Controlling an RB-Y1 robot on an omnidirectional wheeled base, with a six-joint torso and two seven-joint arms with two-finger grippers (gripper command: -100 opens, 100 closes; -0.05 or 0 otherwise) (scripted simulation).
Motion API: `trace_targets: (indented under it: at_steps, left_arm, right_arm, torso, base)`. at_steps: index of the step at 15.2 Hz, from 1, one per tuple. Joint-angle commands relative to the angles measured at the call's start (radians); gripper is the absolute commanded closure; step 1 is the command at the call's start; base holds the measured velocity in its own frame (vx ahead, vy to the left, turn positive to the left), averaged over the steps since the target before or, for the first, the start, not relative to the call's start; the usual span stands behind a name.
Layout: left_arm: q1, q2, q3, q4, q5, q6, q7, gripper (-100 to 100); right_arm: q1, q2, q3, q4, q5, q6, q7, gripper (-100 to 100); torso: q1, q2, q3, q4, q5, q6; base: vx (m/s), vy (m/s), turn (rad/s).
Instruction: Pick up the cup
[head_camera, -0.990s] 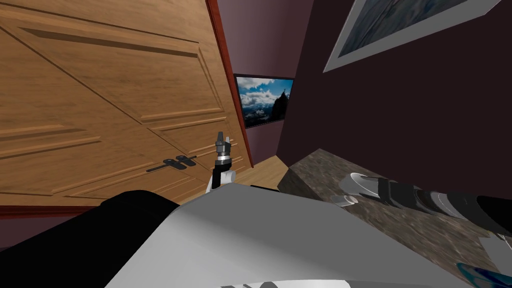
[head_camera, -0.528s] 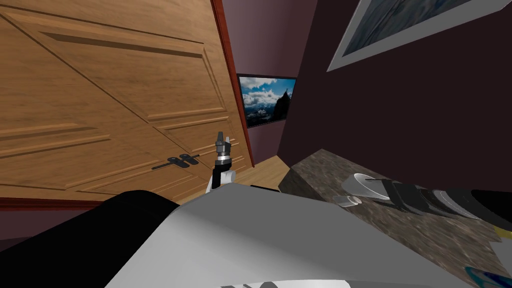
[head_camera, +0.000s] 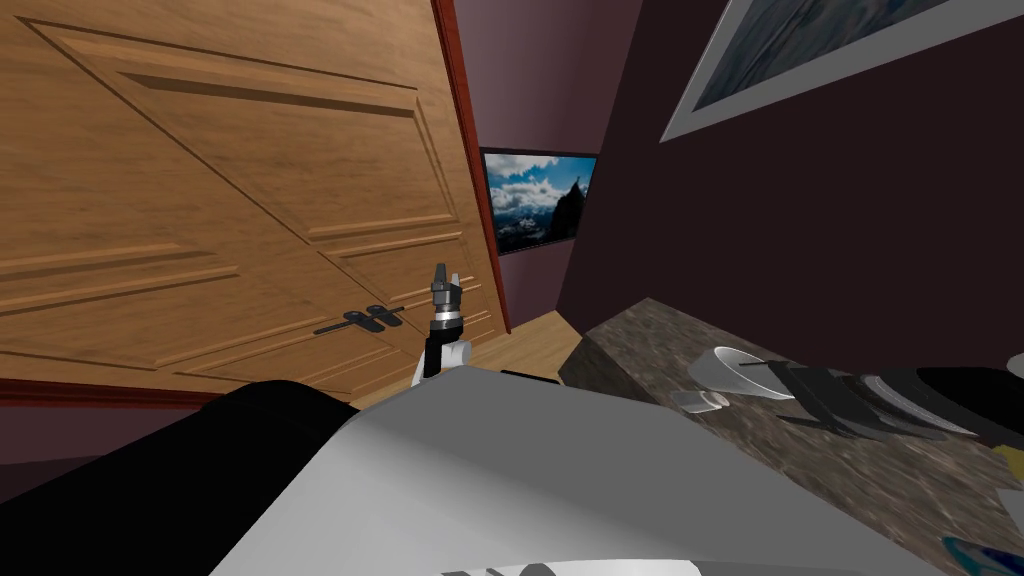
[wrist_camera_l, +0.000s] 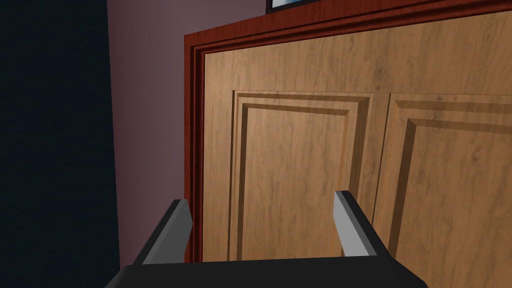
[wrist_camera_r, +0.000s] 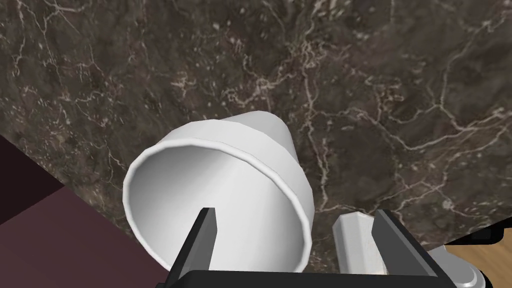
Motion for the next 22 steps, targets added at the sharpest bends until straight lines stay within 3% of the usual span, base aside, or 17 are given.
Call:
trace_targets:
  at_steps: [1, 2, 8, 11, 12, 16, 17, 21, 22]
  left_arm:
    - [0.0, 0.0, 0.0, 0.0, 0.0, 0.0, 0.0, 0]
    - [0.0, 0.0, 0.0, 0.0, 0.0, 0.0, 0.0, 0]
    - [0.0, 0.0, 0.0, 0.0, 0.0, 0.0, 0.0, 0]
    - [0.0, 0.0, 0.0, 0.0, 0.0, 0.0, 0.0, 0]
    - [0.0, 0.0, 0.0, 0.0, 0.0, 0.0, 0.0, 0]
    - [0.0, 0.0, 0.0, 0.0, 0.0, 0.0, 0.0, 0]
    - [0.0, 0.0, 0.0, 0.0, 0.0, 0.0, 0.0, 0]
    - [0.0, 0.0, 0.0, 0.0, 0.0, 0.0, 0.0, 0]
    - [0.0, 0.0, 0.0, 0.0, 0.0, 0.0, 0.0, 0]
  right_arm:
    - [0.02, -0.031, -0.002, 0.016, 0.018, -0.01, 0.005, -100]
    - [0.011, -0.018, 0.0, 0.009, 0.002, -0.003, 0.005, -100]
    - [0.058, 0.032, 0.041, -0.055, 0.001, 0.093, 0.027, -100]
    - [0.052, 0.038, 0.036, -0.059, 0.021, 0.087, 0.011, -100]
    - [0.053, 0.037, 0.036, -0.059, 0.018, 0.089, 0.014, 100]
    - [0.054, 0.038, 0.037, -0.059, 0.017, 0.088, 0.014, 100]
    - [0.041, 0.011, 0.025, -0.029, 0.002, 0.054, 0.019, 100]
    - [0.018, -0.016, 0.004, 0.004, 0.003, 0.006, 0.009, 100]
    - [0.018, 0.002, 0.009, -0.015, 0.025, 0.023, -0.003, 100]
  torso:
    - [0.0, 0.0, 0.0, 0.0, 0.0, 0.0]
    - [0.0, 0.0, 0.0, 0.0, 0.0, 0.0]
    - [-0.004, -0.005, -0.003, -0.001, -0.001, 0.0]
    - [-0.004, -0.004, -0.002, -0.001, -0.001, 0.0]
    - [-0.004, -0.003, -0.002, -0.001, -0.001, 0.0]
    - [-0.003, -0.002, -0.001, 0.0, -0.001, 0.0]
    - [-0.003, -0.002, -0.001, 0.0, -0.001, 0.0]
    - [0.0, 0.003, 0.002, 0.002, 0.001, 0.0]
    - [0.001, 0.003, 0.003, 0.002, 0.002, 0.0]
  base:
    - [-0.026, 0.024, 0.021]
    - [-0.015, 0.012, 0.009]
    - [0.046, -0.019, 0.072]
    - [0.027, -0.016, 0.01]
    - [0.006, -0.003, 0.001]
    - [0.0, 0.0, -0.004]
    - [-0.038, 0.015, -0.06]
    - [-0.059, 0.026, -0.078]
    - [-0.032, 0.018, -0.021]
